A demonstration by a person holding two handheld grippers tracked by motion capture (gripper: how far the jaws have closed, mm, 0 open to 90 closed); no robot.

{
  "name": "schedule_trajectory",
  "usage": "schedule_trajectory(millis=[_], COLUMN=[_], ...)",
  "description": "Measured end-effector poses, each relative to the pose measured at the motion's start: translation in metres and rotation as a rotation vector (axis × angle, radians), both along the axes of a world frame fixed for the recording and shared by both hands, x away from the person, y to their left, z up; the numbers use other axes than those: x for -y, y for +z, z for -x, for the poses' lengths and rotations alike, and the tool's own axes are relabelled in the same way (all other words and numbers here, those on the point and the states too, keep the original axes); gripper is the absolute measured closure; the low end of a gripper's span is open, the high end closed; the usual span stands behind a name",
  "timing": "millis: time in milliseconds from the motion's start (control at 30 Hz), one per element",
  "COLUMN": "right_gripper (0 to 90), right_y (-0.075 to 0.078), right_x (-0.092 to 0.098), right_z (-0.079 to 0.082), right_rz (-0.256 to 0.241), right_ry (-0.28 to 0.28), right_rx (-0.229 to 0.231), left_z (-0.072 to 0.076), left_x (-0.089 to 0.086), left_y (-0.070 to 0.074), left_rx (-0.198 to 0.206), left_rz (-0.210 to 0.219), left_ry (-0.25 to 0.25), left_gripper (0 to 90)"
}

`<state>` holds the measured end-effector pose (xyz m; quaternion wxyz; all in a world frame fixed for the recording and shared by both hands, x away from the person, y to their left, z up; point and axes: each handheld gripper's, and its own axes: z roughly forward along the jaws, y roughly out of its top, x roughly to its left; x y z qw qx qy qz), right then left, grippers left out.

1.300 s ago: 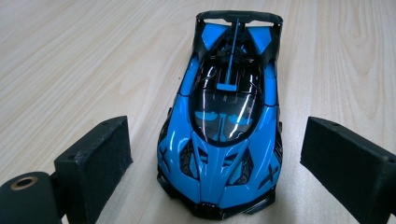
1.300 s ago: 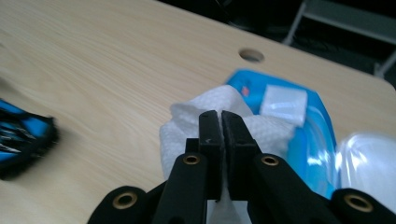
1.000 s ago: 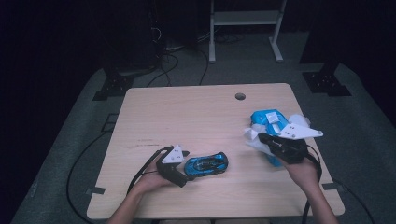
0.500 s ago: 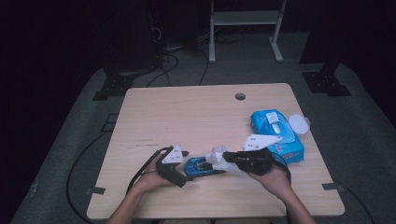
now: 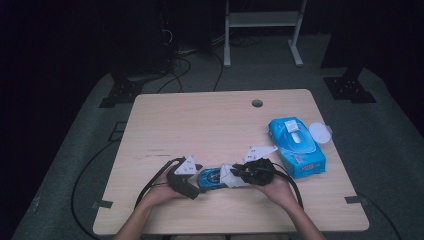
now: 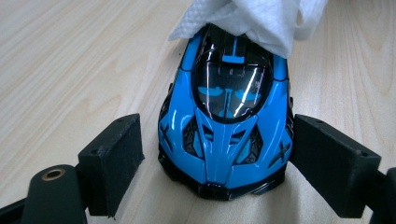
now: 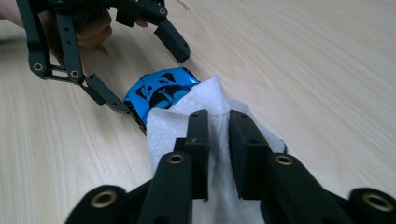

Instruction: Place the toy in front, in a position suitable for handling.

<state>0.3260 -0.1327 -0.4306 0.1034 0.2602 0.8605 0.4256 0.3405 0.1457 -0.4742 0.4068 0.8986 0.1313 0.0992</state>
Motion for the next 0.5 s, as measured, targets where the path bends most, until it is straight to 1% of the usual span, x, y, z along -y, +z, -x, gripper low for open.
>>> schedule_trajectory(millis=[167,300,333,367,500], right_gripper=[67.0,59.0,57.5,56.4,55.0], right_y=[-0.007,-0.01,-0.01,-0.01,-0.012], right_x=[-0.008,-0.015,-0.016,-0.018,-0.023], right_z=[-0.003,-0.004,-0.003,-0.004,-0.003], right_rz=[-0.002,0.007,0.009,0.009,0.011], right_ry=[0.017,0.036,0.039,0.041,0.05], right_rx=[-0.01,-0.017,-0.015,-0.015,-0.013], left_z=[-0.001,-0.001,-0.001,-0.001,-0.001], left_x=[0.001,0.002,0.003,0.003,0.004], left_y=[-0.002,-0.002,-0.003,-0.002,-0.002], left_rx=[-0.012,-0.019,-0.02,-0.014,-0.01], left_rz=[-0.015,-0.015,-0.016,-0.023,-0.025], left_ry=[-0.003,-0.022,-0.019,-0.023,-0.027], left_gripper=[17.9,22.5,22.6,23.0,23.8])
